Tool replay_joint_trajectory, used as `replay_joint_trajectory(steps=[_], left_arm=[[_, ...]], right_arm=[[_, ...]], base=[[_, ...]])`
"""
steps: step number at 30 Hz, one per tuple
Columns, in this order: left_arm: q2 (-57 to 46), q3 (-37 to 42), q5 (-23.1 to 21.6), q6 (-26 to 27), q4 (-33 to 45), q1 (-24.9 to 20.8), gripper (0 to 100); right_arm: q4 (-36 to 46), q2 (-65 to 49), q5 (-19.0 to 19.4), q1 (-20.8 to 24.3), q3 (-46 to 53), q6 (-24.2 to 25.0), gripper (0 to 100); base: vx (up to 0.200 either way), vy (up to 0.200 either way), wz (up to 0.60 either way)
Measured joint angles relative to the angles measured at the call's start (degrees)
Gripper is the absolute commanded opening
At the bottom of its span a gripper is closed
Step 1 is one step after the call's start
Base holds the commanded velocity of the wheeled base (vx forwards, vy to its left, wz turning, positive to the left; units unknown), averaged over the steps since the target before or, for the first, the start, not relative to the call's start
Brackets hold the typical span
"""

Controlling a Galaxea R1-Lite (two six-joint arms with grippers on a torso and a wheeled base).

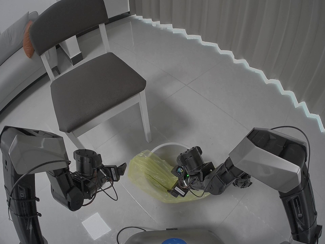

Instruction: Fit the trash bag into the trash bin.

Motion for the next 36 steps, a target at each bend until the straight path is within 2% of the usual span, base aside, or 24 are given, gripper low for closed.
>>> replay_joint_trajectory(steps=[5, 6, 24, 36], left_arm=[[0.5, -0.1, 0.1, 0.0, -0.2, -0.1, 100], [0.6, -0.1, 0.2, 0.0, -0.3, -0.1, 100], [1.0, 0.0, 0.4, 0.1, -0.9, -0.1, 100], [0.7, 1.1, 0.5, 0.4, -2.8, -0.1, 100]], right_arm=[[0.2, 0.9, -0.1, 0.0, -1.4, 0.0, 100], [0.3, 1.0, -0.1, -0.1, -1.5, 0.0, 0], [0.2, 1.5, -1.8, -1.3, -3.1, -0.5, 0], [0.5, -4.0, -2.0, -3.7, -3.9, -0.5, 0]], base=[[0.000, 0.000, 0.00], [0.000, 0.000, 0.00], [0.000, 0.000, 0.00], [0.000, 0.000, 0.00]])
